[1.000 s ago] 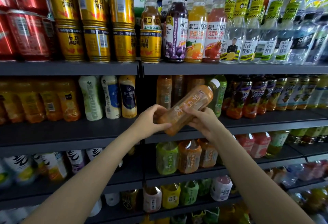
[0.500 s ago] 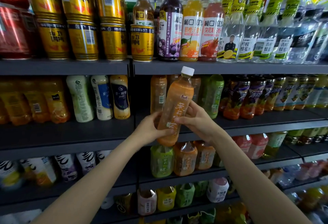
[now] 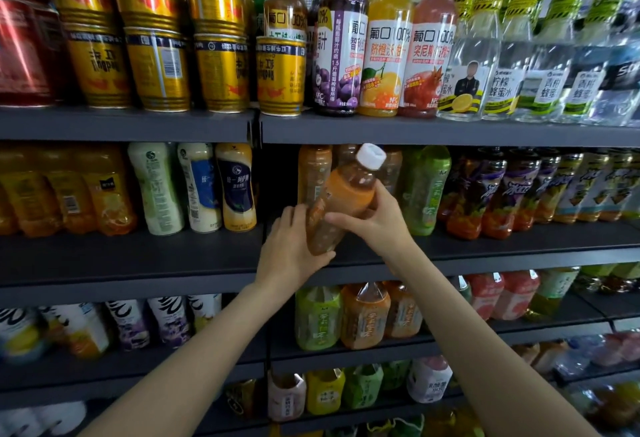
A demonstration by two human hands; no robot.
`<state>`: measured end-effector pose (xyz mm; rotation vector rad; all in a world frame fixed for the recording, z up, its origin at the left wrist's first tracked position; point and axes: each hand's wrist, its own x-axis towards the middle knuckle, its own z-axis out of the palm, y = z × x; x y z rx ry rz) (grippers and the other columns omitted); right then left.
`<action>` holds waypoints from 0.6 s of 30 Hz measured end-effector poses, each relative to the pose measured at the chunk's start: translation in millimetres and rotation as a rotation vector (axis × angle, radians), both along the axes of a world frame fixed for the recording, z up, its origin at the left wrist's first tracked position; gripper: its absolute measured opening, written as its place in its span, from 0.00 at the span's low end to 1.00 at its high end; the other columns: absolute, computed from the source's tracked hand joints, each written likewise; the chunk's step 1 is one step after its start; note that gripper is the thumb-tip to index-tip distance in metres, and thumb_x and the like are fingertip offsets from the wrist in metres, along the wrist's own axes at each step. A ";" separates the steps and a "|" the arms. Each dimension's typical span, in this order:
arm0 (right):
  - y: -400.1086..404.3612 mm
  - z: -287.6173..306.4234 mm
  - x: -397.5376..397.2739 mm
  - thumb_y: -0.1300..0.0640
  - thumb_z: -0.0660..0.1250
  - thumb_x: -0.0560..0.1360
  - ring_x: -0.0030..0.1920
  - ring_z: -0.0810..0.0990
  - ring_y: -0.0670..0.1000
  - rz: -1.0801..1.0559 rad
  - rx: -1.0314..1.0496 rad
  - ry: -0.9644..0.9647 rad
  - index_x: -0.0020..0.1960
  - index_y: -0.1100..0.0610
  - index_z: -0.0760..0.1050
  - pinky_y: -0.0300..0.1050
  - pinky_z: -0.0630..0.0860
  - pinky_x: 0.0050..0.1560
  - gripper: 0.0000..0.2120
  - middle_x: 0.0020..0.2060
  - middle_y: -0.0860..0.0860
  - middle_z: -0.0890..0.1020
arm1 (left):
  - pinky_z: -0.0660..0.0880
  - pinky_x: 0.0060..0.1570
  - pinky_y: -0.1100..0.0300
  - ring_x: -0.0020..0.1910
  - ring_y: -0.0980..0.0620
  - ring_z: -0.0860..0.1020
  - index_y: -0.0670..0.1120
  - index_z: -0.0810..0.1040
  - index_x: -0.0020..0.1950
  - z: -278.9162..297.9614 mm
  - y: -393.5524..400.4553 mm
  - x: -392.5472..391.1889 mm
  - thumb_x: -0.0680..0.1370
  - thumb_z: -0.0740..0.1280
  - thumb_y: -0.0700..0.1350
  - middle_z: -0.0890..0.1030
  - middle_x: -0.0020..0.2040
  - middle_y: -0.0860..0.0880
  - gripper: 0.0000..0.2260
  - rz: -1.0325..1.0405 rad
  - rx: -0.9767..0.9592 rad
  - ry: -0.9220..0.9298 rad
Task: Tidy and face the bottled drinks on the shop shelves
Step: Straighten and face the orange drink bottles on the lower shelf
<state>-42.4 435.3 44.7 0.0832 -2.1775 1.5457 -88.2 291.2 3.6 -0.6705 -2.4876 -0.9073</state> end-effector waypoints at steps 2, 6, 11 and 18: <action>-4.0 1.8 -8.5 0.49 0.78 0.62 0.58 0.78 0.50 0.007 0.129 -0.020 0.62 0.53 0.69 0.53 0.77 0.59 0.33 0.57 0.49 0.79 | 0.74 0.52 0.52 0.56 0.47 0.75 0.45 0.68 0.63 -5.4 -0.2 -4.8 0.66 0.76 0.51 0.75 0.57 0.47 0.30 -0.035 0.129 -0.110; 0.9 -3.0 -24.0 0.55 0.74 0.70 0.57 0.77 0.46 0.128 0.261 -0.187 0.68 0.55 0.67 0.42 0.75 0.57 0.30 0.60 0.51 0.77 | 0.74 0.54 0.49 0.56 0.46 0.77 0.45 0.70 0.61 -11.8 -9.0 -22.1 0.65 0.77 0.50 0.79 0.56 0.46 0.30 0.010 0.276 -0.256; 35.5 -26.0 -49.3 0.55 0.72 0.73 0.59 0.77 0.51 -0.161 0.247 -0.339 0.65 0.60 0.72 0.37 0.70 0.51 0.24 0.58 0.54 0.80 | 0.72 0.51 0.54 0.56 0.44 0.76 0.43 0.69 0.61 -6.5 -20.9 -52.9 0.67 0.77 0.49 0.78 0.55 0.45 0.28 0.106 0.286 -0.298; 39.2 -31.8 -104.5 0.58 0.71 0.73 0.63 0.75 0.54 -0.300 0.194 -0.190 0.67 0.64 0.68 0.43 0.70 0.60 0.25 0.61 0.58 0.77 | 0.70 0.54 0.54 0.60 0.43 0.74 0.42 0.66 0.63 -1.9 -8.7 -85.2 0.67 0.76 0.51 0.76 0.60 0.43 0.31 0.137 0.151 -0.309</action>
